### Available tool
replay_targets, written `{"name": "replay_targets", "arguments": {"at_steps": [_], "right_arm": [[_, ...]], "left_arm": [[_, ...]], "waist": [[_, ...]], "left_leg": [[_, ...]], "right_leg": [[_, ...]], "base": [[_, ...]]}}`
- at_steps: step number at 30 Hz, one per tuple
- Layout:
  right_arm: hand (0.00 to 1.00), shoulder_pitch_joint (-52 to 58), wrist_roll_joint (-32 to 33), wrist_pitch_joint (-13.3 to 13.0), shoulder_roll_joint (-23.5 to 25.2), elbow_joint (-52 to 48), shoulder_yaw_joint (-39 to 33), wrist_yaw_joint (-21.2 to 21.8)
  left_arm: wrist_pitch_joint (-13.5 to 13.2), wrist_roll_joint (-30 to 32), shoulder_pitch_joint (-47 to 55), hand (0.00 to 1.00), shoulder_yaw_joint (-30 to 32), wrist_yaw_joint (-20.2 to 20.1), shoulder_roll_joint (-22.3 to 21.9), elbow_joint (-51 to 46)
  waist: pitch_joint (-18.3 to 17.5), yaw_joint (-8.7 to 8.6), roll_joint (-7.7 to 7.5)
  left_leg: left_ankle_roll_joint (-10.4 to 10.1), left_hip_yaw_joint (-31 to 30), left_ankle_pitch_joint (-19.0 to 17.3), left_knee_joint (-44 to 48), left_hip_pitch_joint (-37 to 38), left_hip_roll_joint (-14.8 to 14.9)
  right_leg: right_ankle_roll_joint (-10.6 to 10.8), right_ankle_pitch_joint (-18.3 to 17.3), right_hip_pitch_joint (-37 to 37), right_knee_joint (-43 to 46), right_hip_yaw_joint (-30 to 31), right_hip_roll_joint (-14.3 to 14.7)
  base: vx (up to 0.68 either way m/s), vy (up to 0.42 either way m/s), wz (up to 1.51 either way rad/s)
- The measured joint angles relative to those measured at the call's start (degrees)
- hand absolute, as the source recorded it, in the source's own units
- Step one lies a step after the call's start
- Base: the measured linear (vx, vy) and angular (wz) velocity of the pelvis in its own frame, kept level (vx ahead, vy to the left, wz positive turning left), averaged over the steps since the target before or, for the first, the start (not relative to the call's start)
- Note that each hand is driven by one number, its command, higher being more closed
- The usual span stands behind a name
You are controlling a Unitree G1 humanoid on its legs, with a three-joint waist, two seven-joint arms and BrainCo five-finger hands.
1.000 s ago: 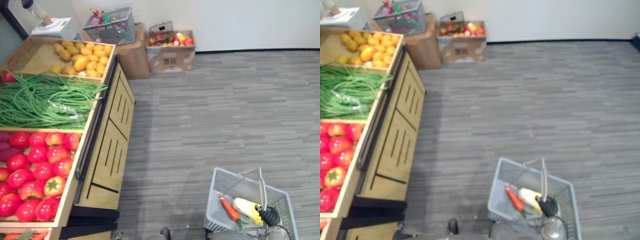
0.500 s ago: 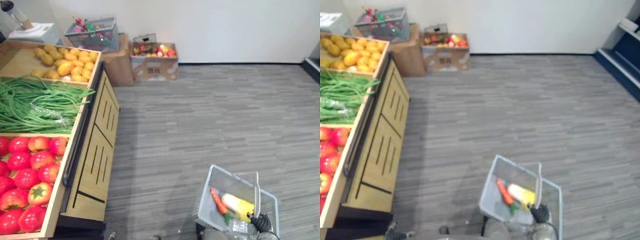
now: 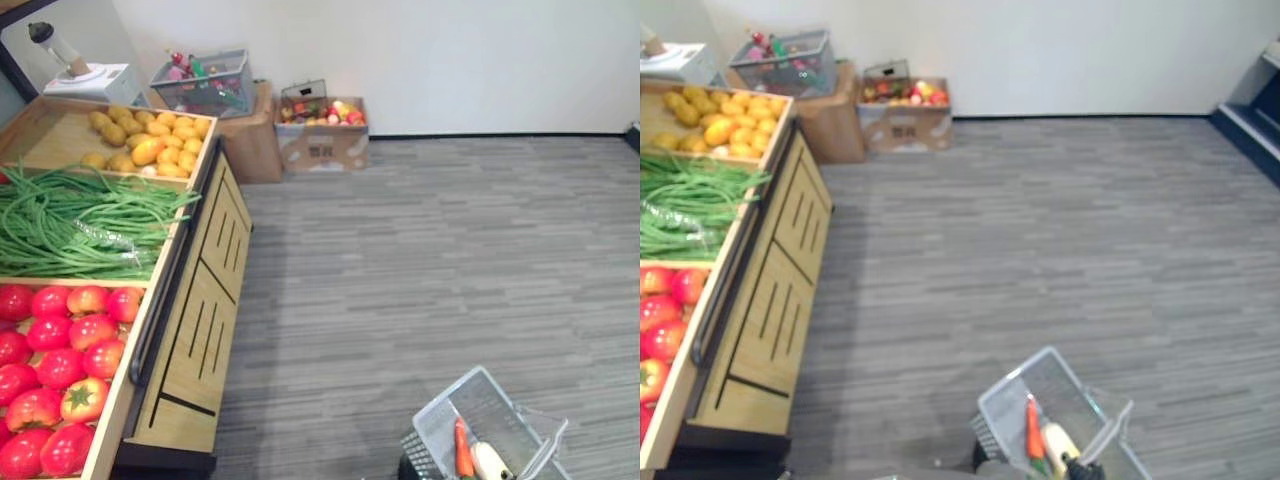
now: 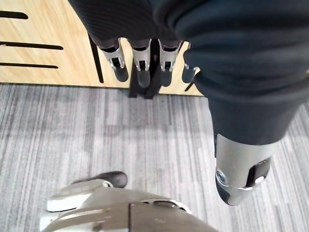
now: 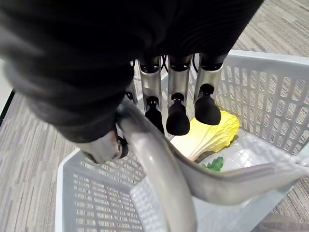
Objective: Pick vegetable in the basket
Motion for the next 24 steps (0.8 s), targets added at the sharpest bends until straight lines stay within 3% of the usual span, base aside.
{"name": "replay_targets", "arguments": {"at_steps": [6, 16, 24], "right_arm": [[1.00, -0.8, 6.0, -1.6, 1.9, 5.6, -4.9, 0.7], [1.00, -0.6, 11.2, 0.8, 3.8, 13.5, -14.2, 1.2], [1.00, -1.0, 13.3, 0.9, 3.6, 14.8, -14.5, 1.2]], "left_arm": [[0.0, -5.1, -0.6, 0.00, 2.6, 0.0, -0.9, 1.7], [0.1, -7.0, -0.9, 0.00, 1.7, -0.4, -1.0, 4.6], [0.1, -7.2, -1.0, 0.00, -0.2, -1.4, -0.7, 4.7]], "waist": [[-0.3, 0.26, 0.16], [-2.5, 0.13, 1.29], [-2.8, 0.16, 1.56]], "left_leg": [[0.3, 0.4, -0.4, -0.1, 1.6, -0.3], [0.3, 1.2, -0.4, -0.3, 1.7, -0.1], [0.0, 2.6, -0.3, -1.2, 2.7, 0.5]], "right_leg": [[0.0, -0.1, 1.7, -0.1, 0.1, -0.3], [0.0, -0.1, 1.8, -0.4, 0.1, -0.1], [-0.1, -0.1, 1.6, -0.4, 1.4, 0.7]], "base": [[-0.02, -0.001, -0.01], [-0.05, -0.021, -0.02], [0.00, -0.017, -0.08]]}}
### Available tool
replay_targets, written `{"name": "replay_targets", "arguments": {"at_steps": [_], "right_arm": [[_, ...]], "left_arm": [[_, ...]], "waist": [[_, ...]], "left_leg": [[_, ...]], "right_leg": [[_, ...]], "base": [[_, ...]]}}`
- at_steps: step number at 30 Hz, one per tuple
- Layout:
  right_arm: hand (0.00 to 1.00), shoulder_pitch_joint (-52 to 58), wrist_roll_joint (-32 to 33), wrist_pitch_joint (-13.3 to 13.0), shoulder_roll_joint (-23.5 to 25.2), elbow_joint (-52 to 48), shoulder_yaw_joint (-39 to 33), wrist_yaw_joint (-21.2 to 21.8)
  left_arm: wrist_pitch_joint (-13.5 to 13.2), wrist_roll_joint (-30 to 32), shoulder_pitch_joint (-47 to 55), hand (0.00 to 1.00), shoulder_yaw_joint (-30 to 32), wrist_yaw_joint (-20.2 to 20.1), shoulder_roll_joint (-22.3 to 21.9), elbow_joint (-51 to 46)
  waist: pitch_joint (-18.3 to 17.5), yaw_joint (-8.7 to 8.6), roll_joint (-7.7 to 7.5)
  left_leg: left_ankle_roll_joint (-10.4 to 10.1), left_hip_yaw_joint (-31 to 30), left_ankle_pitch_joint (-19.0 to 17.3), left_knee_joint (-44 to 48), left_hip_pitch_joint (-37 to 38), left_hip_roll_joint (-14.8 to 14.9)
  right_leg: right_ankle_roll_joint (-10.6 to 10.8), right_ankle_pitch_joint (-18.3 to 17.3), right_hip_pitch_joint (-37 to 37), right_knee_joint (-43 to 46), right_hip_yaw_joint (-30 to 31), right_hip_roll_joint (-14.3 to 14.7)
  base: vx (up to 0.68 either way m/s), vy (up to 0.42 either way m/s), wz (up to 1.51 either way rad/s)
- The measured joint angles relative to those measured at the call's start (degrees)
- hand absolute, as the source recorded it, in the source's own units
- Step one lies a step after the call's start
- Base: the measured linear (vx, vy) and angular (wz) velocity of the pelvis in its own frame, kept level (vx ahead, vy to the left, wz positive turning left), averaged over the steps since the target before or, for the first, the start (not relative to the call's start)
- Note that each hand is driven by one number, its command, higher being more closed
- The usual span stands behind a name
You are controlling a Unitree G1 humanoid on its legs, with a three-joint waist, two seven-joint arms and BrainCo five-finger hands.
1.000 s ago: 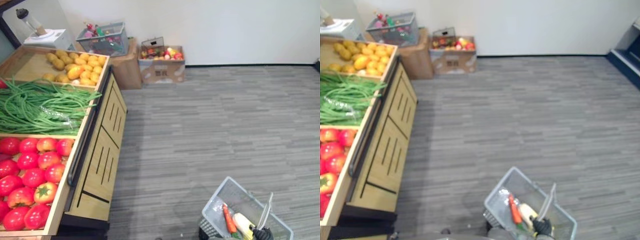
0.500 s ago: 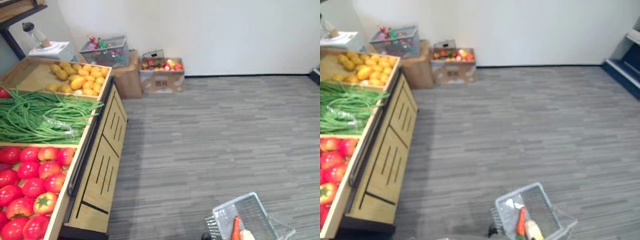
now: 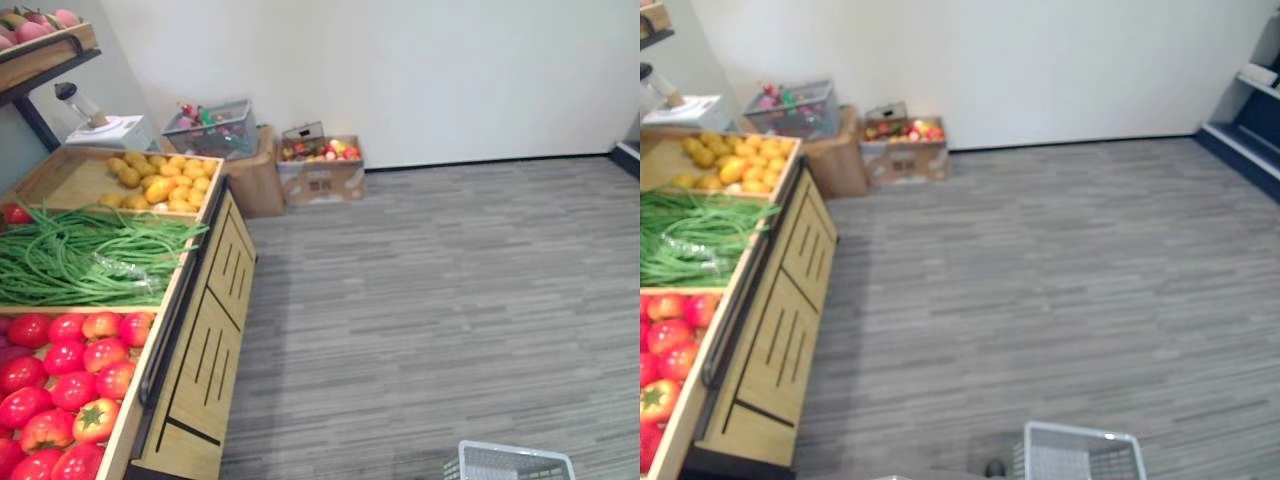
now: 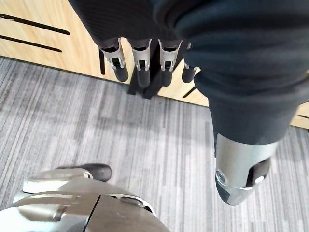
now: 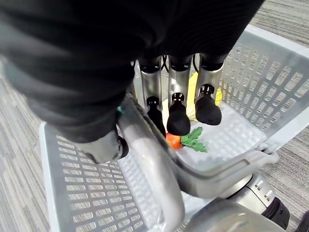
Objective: Pick vegetable in the basket
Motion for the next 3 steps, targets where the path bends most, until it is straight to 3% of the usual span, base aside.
{"name": "replay_targets", "arguments": {"at_steps": [3], "right_arm": [[1.00, -0.2, 0.0, 0.0, -0.2, 0.7, 0.3, 0.0]], "left_arm": [[-0.1, 0.0, -0.3, 0.00, -0.1, -0.1, 0.2, 1.1]], "waist": [[0.0, 0.01, 0.02]], "left_leg": [[-0.1, 0.4, -0.1, -0.1, 0.7, 0.3]], "right_leg": [[0.0, 0.0, 0.1, 0.0, 0.5, 0.5]], "base": [[0.03, -0.016, -0.10]]}}
